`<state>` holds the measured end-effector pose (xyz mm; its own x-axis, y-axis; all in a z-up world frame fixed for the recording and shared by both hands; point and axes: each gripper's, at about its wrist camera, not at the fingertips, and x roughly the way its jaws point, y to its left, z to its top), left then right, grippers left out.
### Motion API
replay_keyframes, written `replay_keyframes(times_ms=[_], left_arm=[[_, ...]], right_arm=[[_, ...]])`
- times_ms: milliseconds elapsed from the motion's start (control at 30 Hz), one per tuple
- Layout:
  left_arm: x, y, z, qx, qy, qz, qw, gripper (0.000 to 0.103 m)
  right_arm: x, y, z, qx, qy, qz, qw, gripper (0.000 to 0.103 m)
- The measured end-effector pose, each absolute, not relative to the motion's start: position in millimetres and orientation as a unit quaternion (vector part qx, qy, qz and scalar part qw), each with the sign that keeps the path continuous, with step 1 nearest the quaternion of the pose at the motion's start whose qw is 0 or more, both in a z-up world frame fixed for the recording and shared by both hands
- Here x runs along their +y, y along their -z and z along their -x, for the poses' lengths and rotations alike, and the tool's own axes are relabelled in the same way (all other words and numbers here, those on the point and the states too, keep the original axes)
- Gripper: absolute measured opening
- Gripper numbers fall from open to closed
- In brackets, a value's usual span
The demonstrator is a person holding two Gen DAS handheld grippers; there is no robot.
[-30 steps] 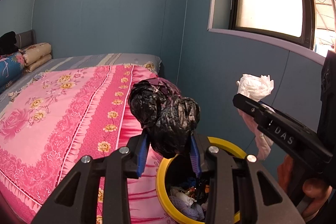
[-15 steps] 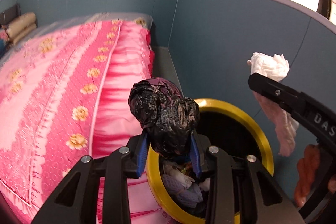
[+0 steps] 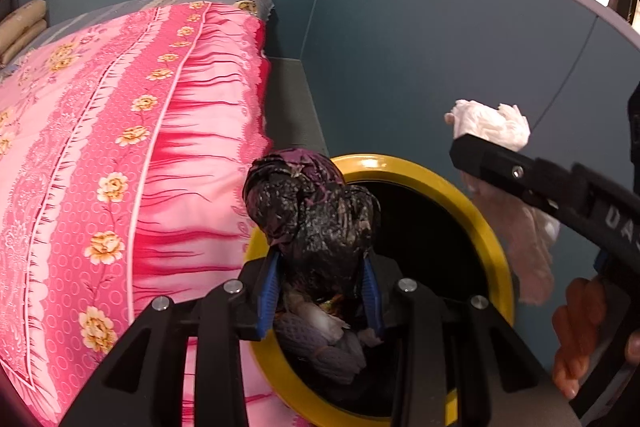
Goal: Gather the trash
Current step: 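Open both tools to drop the black bag and tissues into the bin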
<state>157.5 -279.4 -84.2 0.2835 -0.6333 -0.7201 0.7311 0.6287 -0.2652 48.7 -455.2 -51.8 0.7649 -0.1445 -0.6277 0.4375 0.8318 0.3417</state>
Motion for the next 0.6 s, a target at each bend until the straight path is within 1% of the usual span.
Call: replay_keyframes(times_ms=[167, 300, 367, 433, 467, 567, 600], left_arm=[[-276.0, 71.9, -149.8, 0.405, 0.438, -0.050, 0.801, 0.033], [-272.8, 61.7, -143.5, 0.396, 0.444, -0.046, 0.802, 0.037], [-270.9, 56.6, -138.5, 0.390, 0.444, -0.046, 0.805, 0.042], [-269.0, 53.2, -135.7, 0.385, 0.443, -0.045, 0.808, 0.055], [-267.6, 51.1, -134.5, 0.382, 0.442, -0.044, 0.810, 0.056], [-261.9, 46.2, -134.4, 0.379, 0.440, -0.037, 0.813, 0.064], [-259.8, 45.0, -135.1, 0.379, 0.438, -0.033, 0.814, 0.068]], right_arm=[[-452.5, 40.3, -46.0, 0.285, 0.157, -0.245, 0.913, 0.030], [-453.2, 28.4, -38.0, 0.266, 0.165, -0.245, 0.918, 0.033], [-456.4, 21.5, -33.3, 0.259, 0.168, -0.251, 0.917, 0.036], [-459.4, 17.4, -28.7, 0.252, 0.171, -0.258, 0.917, 0.041], [-460.5, 15.0, -26.0, 0.249, 0.172, -0.261, 0.917, 0.044], [-460.8, 7.6, -19.9, 0.238, 0.175, -0.263, 0.919, 0.046], [-460.4, 5.8, -18.5, 0.236, 0.174, -0.262, 0.919, 0.047]])
